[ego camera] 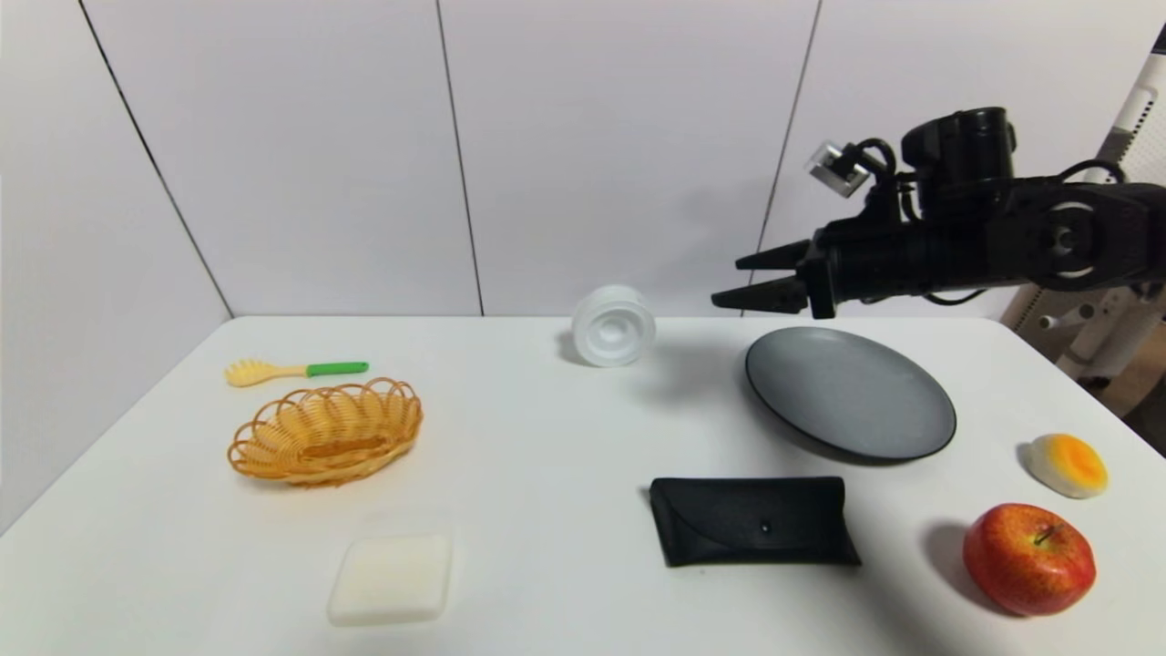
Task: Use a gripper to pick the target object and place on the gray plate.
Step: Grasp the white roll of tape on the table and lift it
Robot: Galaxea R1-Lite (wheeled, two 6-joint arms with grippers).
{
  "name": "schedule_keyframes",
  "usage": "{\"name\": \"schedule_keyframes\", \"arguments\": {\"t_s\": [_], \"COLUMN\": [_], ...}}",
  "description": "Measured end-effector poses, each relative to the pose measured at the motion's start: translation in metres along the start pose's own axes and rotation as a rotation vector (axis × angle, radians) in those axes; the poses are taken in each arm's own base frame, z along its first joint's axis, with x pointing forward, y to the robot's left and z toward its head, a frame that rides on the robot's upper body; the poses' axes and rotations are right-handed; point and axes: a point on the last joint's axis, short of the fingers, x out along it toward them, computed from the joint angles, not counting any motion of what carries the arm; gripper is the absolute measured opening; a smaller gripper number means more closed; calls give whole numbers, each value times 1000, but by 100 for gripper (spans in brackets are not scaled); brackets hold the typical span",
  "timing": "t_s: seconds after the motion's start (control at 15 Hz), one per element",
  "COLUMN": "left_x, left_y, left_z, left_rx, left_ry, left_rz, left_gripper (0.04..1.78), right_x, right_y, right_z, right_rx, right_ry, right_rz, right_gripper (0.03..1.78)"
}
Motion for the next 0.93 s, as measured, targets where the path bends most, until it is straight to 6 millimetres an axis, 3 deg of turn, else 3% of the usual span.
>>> {"name": "schedule_keyframes", "arguments": {"t_s": [0.33, 0.93], "left_x": [0, 0], "left_y": [0, 0], "left_z": [0, 0], "left_rx": [0, 0], "left_ry": [0, 0], "left_rz": [0, 0], "left_gripper": [169, 169], "right_x": [42, 84], "right_y": [-33, -63], "right_z": [-18, -43], "right_rx": [-103, -171], "right_ry": [-115, -188], "right_rz": [88, 161], "right_gripper": [171, 171]}}
